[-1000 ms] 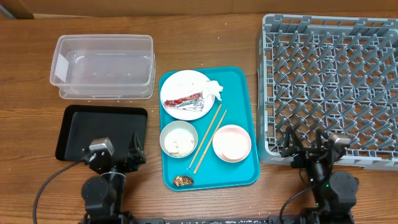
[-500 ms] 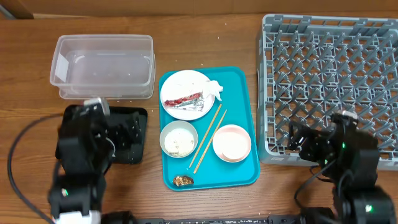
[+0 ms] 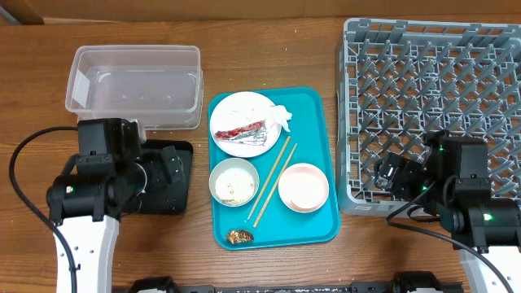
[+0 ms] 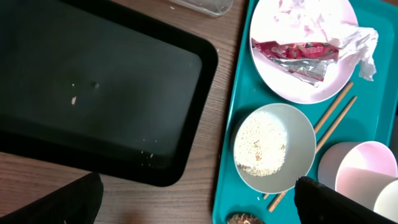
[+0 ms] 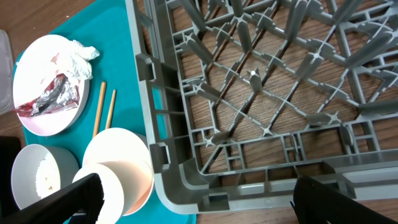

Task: Sort waste into correct bins and load items into the dishwasher
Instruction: 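Reach the left gripper to the white plate and grasp the red wrapper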

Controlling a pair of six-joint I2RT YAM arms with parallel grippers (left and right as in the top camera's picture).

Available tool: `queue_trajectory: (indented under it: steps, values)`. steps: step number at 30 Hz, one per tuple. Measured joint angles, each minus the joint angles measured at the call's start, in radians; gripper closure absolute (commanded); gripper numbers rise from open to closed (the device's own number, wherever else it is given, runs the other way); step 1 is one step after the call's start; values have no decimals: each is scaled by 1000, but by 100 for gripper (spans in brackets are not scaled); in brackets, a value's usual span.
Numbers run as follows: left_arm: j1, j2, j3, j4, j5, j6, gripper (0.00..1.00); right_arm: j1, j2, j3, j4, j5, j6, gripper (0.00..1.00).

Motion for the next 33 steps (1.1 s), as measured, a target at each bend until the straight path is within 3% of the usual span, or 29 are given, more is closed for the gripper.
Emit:
queue_trajectory:
  steps: [7,12,18,26,33]
  values:
    - [-6,37,0,112,79,60,3,0,0,6,-23,0,0,0]
    - [-139,96,52,200,85,152,0,0,0,6,-22,0,0,0]
    - [-352,304,229,256,-26,274,0,0,0,7,-21,0,0,0]
    - [-507,576,302,428,-86,364,21,0,0,7,-29,1,0,0]
    - [-526,767,302,393,-93,370,25,0,0,7,-28,1,0,0]
